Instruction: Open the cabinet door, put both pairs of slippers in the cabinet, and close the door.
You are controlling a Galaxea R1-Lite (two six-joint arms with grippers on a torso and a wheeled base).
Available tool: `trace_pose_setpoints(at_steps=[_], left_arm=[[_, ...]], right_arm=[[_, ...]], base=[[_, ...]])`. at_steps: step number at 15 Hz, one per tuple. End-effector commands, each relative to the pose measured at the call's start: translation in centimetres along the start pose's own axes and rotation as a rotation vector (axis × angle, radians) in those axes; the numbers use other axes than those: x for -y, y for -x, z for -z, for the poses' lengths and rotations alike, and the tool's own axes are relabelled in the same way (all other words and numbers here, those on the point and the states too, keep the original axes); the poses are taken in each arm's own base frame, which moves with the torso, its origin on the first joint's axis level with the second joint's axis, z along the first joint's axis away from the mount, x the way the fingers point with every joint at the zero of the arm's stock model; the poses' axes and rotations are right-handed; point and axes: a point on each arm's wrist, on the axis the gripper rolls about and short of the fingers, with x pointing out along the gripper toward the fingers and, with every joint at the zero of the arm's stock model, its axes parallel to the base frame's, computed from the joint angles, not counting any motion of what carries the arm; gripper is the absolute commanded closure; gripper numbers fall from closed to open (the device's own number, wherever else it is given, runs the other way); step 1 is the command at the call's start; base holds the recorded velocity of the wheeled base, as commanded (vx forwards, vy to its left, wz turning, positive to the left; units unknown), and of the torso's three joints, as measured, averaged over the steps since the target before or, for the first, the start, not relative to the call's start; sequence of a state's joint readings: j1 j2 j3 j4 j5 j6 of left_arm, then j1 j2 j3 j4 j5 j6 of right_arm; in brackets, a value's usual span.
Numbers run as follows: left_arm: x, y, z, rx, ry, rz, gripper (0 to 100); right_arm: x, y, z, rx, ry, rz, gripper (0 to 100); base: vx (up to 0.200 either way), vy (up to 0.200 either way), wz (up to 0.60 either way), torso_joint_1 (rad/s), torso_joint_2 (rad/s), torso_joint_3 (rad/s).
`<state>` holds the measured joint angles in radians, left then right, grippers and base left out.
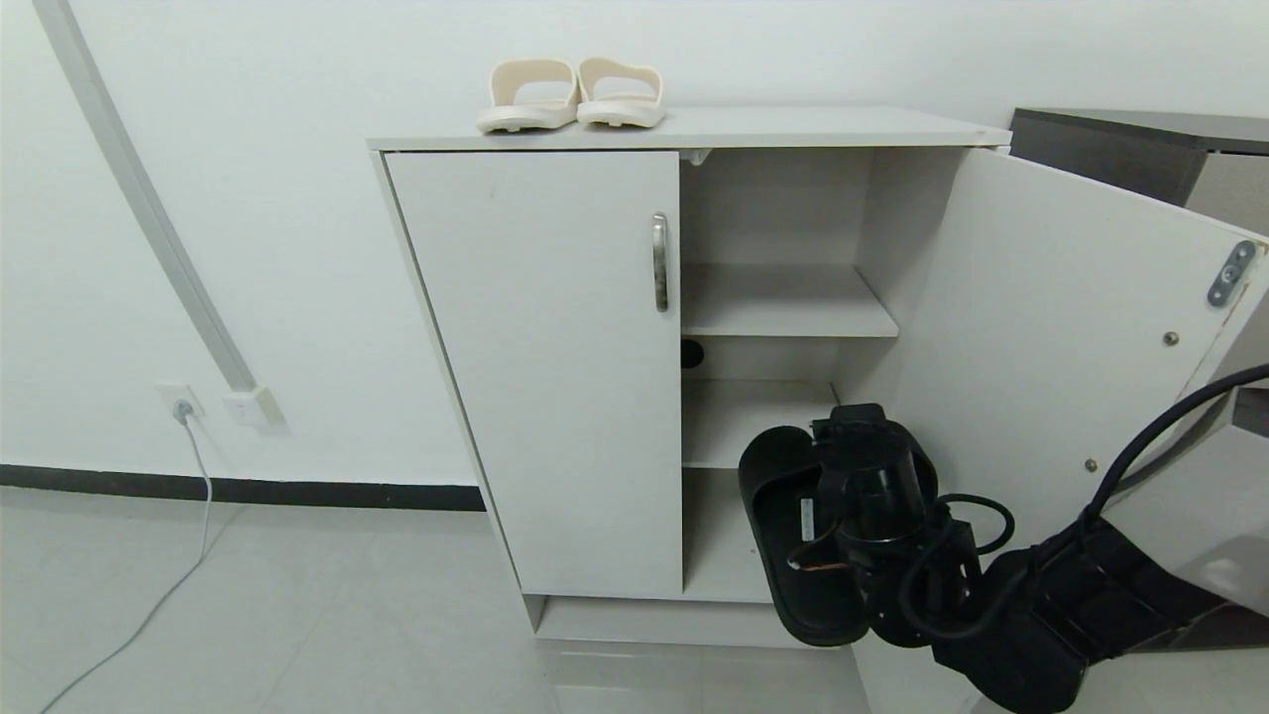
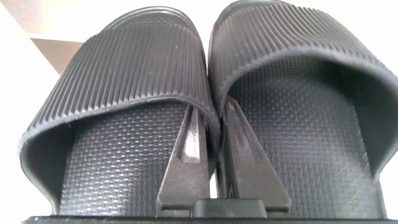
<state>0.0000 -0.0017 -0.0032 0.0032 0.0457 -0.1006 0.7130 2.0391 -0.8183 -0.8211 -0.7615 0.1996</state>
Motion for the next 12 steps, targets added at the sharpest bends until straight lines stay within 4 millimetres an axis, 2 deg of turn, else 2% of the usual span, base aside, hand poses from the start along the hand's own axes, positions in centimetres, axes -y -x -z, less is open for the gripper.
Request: trace_pose_setpoints(at_steps=[1, 12], left_arm=[[0.0, -0.01, 0.0, -0.002, 0.001, 0.0, 100], [0.0, -0.01, 0.0, -0.002, -0.001, 0.001, 100]], right_arm=[[0.59, -0.22, 0.28, -0.011, 0.007, 0.017, 100], [1.23, 0.15, 0.28, -0.017, 0.011, 0.022, 100]], base=[[0.0, 0.0, 0.0, 0.0, 0.0, 0.0], [0.0, 0.0, 0.0, 0.0, 0.0, 0.0]])
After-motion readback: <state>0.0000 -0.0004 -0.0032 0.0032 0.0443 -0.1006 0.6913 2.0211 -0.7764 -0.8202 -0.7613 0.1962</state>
